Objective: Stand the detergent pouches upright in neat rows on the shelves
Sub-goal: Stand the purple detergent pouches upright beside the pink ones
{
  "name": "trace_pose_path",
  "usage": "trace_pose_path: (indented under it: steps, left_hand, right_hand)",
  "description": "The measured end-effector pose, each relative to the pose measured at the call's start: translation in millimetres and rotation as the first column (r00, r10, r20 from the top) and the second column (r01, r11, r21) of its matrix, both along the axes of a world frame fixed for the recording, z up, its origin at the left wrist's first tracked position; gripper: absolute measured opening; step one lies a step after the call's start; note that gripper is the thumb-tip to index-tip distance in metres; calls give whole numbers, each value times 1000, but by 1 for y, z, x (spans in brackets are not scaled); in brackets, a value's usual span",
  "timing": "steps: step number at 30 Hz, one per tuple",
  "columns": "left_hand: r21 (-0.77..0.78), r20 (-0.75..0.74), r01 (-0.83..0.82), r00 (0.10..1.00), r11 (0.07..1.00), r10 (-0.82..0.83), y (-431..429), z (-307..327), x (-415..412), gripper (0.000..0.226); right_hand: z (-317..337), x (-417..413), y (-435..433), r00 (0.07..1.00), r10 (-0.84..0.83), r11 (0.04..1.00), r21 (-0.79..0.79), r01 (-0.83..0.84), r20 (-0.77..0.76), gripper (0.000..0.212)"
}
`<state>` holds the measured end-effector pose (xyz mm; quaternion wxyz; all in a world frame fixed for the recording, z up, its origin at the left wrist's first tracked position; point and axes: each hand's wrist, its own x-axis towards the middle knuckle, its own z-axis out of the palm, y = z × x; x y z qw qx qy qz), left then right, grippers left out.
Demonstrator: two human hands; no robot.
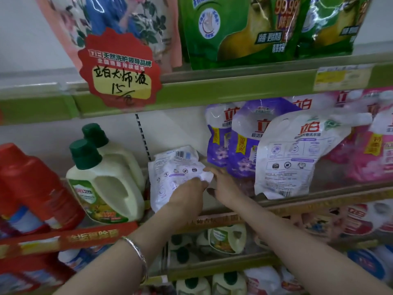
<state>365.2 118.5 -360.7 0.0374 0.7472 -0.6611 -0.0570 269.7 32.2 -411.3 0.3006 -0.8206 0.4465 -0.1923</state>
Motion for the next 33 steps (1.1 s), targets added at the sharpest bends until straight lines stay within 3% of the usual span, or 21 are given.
trace_pose_path:
  steps: [6, 8, 11, 13, 15, 17, 20, 22, 24, 28, 30, 33]
  left_hand:
    - [-232, 223, 95, 974, 968, -42, 4, 60, -3, 33]
    - [-319, 279, 81, 960, 944, 12, 7, 80, -5, 26]
    - [-452, 392, 86, 913, 888, 111, 6, 97, -1, 38]
    - [-552, 491, 87, 838, 829, 239, 2, 102, 4, 44]
    - [-633, 468, 124, 847, 764, 251, -9, 97, 11, 42]
    - [-711, 418, 168, 882, 683, 218, -23, 85, 20, 33]
    - [-780, 337, 191, 931, 596, 142, -38, 69, 30, 48]
    - [-749, 296, 159, 949, 643, 109, -37, 52, 33, 64]
    - [-658, 210, 64, 973, 751, 100, -31, 27, 38, 73]
    - [-596, -50, -135, 990, 791, 130, -25, -22, 50, 71]
    - [-542, -290, -309, 942, 782, 170, -25, -35, 53, 71]
    - [-454, -617, -510, 771, 730, 155, -37, -54, 64, 95]
  right_hand:
    - [13, 9, -23, 963, -122, 992, 48, 114, 239, 52]
    - [20, 12, -24, 911, -132, 989, 116, 94, 392, 52]
    - [28, 16, -22, 816, -171, 976, 211, 61, 553, 45]
    - [32, 15, -21, 766, -177, 975, 219, 49, 618, 28]
    - [34, 15, -18, 763, -170, 980, 185, 67, 624, 28]
    - [35, 15, -17, 753, -198, 979, 159, 125, 627, 31]
    - [36, 20, -21, 738, -268, 963, 162, 213, 619, 18]
    - [36, 23, -27, 739, -297, 955, 173, 243, 604, 15]
    - [33, 25, -36, 738, -318, 948, 199, 248, 595, 15]
    - [22, 25, -45, 708, -318, 946, 260, 194, 631, 24]
    - [12, 26, -46, 710, -308, 947, 272, 169, 633, 32]
    - [-7, 27, -42, 756, -302, 944, 290, 155, 580, 52]
